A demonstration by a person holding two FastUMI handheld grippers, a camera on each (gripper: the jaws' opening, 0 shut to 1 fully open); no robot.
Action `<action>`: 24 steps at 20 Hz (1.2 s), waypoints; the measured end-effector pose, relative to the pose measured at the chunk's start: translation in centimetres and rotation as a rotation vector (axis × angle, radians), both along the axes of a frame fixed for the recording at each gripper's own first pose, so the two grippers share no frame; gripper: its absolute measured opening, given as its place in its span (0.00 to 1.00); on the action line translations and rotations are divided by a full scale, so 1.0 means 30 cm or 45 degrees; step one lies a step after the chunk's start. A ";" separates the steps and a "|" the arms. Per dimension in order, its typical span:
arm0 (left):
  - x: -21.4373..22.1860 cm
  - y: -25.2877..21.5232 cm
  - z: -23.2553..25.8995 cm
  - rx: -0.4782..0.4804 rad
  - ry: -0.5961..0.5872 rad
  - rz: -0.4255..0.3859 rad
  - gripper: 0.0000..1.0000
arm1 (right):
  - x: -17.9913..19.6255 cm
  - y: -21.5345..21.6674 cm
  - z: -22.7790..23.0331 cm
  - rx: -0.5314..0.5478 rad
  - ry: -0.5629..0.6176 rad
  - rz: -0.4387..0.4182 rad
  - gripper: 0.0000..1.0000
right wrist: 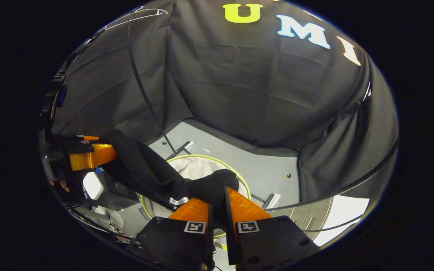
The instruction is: Grasp the clothes on the hanger with both hands and then place them into the laundry hamper below.
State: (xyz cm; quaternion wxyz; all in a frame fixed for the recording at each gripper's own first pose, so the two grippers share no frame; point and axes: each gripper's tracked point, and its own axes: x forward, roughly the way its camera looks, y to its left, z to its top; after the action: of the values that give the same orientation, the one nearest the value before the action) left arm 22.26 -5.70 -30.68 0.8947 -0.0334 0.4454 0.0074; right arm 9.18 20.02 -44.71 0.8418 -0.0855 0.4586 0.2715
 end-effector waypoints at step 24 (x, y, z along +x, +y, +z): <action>-0.136 0.365 1.302 0.022 -0.895 -0.021 0.89 | -0.047 -0.244 1.152 0.192 -0.915 -0.455 0.97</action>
State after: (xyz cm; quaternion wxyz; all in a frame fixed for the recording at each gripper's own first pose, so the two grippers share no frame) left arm 18.19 5.24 8.38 0.9936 -0.0228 0.1104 -0.0081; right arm 7.75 12.70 -10.16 0.9863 -0.0319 0.1215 0.1068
